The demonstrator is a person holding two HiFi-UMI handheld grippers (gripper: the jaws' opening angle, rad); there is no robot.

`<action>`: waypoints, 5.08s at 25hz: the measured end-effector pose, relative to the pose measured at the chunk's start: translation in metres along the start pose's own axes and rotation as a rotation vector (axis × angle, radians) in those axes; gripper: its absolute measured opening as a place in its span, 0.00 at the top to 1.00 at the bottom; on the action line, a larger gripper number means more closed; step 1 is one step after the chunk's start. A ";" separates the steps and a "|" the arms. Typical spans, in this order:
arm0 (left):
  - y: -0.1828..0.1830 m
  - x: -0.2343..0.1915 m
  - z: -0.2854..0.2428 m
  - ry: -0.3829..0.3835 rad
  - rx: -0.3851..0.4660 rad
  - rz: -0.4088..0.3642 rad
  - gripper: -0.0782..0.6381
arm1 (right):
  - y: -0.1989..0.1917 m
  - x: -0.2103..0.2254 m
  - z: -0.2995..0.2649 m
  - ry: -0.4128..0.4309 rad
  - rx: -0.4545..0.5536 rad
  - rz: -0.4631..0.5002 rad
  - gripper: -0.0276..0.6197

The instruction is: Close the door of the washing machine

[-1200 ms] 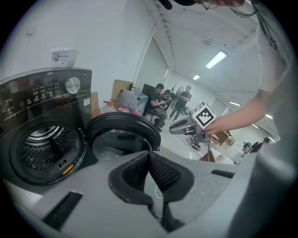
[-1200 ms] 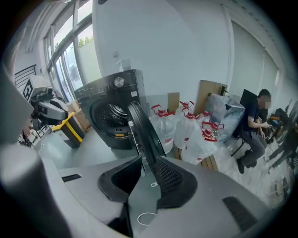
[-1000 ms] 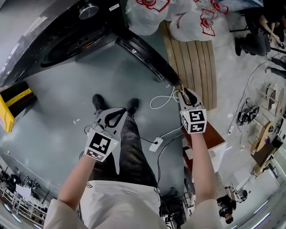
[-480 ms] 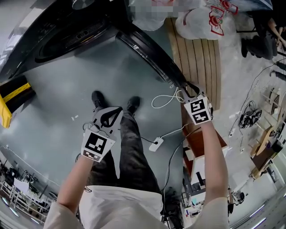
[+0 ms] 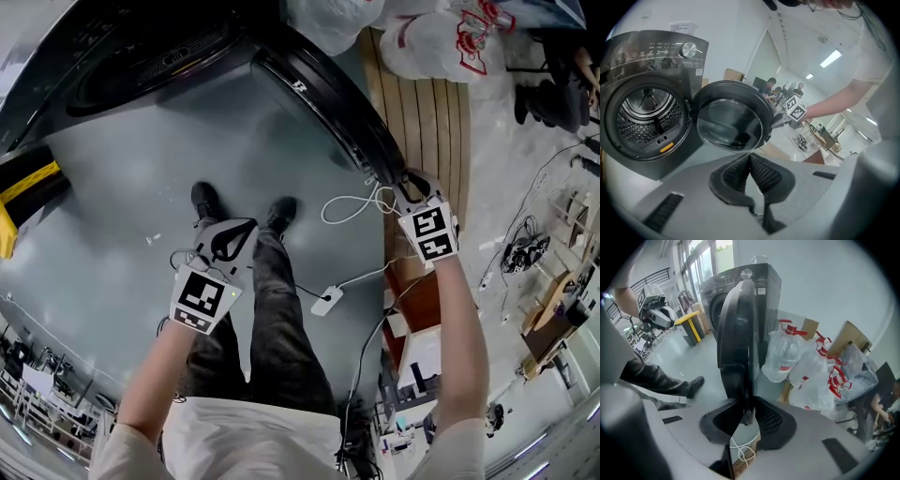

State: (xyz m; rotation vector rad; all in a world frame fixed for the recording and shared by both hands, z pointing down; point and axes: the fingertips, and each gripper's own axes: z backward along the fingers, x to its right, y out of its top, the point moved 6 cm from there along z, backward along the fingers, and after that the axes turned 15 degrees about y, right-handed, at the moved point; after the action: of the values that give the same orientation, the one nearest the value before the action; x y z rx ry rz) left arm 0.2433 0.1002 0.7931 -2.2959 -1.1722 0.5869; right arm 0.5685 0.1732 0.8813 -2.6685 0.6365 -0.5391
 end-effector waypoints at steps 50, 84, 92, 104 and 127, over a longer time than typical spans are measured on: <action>-0.131 -0.186 0.131 0.204 0.045 0.205 0.88 | 0.176 -0.304 -0.184 0.269 0.089 -0.334 0.67; -0.158 -0.342 0.181 0.314 0.157 0.437 0.88 | 0.445 -0.316 -0.294 0.234 0.341 -0.354 0.84; -0.178 -0.361 0.188 0.337 0.151 0.481 0.88 | 0.501 -0.303 -0.314 0.199 0.429 -0.366 0.84; -0.176 -0.403 0.183 0.373 0.189 0.512 0.88 | 0.513 -0.295 -0.325 0.145 0.516 -0.479 0.90; -0.213 -0.398 0.188 0.368 0.135 0.532 0.88 | 0.521 -0.297 -0.333 0.105 0.550 -0.399 0.91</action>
State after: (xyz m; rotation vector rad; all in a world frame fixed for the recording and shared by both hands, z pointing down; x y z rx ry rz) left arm -0.2104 -0.0780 0.8329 -2.4584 -0.3380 0.3810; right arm -0.0081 -0.1997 0.8745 -2.2433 -0.0386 -0.8257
